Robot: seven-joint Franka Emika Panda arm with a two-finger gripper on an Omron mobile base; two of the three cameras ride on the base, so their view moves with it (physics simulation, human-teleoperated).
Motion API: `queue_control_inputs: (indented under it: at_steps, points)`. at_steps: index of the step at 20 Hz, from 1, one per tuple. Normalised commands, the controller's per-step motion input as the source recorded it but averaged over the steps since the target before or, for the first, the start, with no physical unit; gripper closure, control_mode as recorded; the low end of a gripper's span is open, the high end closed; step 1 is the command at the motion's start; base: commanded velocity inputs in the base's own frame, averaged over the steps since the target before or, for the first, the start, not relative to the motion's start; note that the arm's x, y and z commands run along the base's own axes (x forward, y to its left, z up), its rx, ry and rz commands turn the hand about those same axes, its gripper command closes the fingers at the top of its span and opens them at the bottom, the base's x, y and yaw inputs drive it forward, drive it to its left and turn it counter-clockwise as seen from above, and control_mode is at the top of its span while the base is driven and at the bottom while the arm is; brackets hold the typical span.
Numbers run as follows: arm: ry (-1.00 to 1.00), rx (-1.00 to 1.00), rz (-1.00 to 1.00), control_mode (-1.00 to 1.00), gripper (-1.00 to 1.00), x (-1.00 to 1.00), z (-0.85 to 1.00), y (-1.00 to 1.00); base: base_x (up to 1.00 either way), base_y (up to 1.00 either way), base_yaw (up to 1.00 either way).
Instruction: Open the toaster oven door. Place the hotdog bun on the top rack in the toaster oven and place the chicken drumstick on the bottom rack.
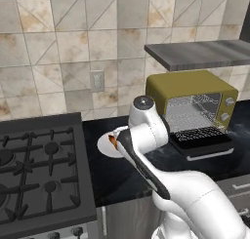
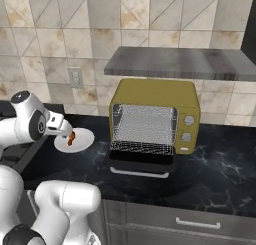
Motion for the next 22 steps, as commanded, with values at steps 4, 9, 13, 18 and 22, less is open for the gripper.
queue_control_inputs:
  at_steps: [4, 9, 13, 18, 22]
  points:
    - [0.05, 0.07, -0.07, -1.00, -1.00, 0.76, -0.13, 0.15, 0.00, 0.00, 0.00]
    - [0.25, 0.00, 0.00, -1.00, -1.00, 0.63, -0.16, 0.07, 0.00, 0.00, 0.00]
    - [0.35, -0.01, 0.00, -1.00, -1.00, 0.52, -0.38, 0.09, 0.00, 0.00, 0.00]
    - [0.25, 0.00, 0.00, -1.00, -1.00, 0.54, -0.36, 0.19, 0.00, 0.00, 0.00]
    - [0.05, 0.00, 0.01, -1.00, -1.00, 0.33, -0.36, 0.18, 0.00, 0.00, 0.00]
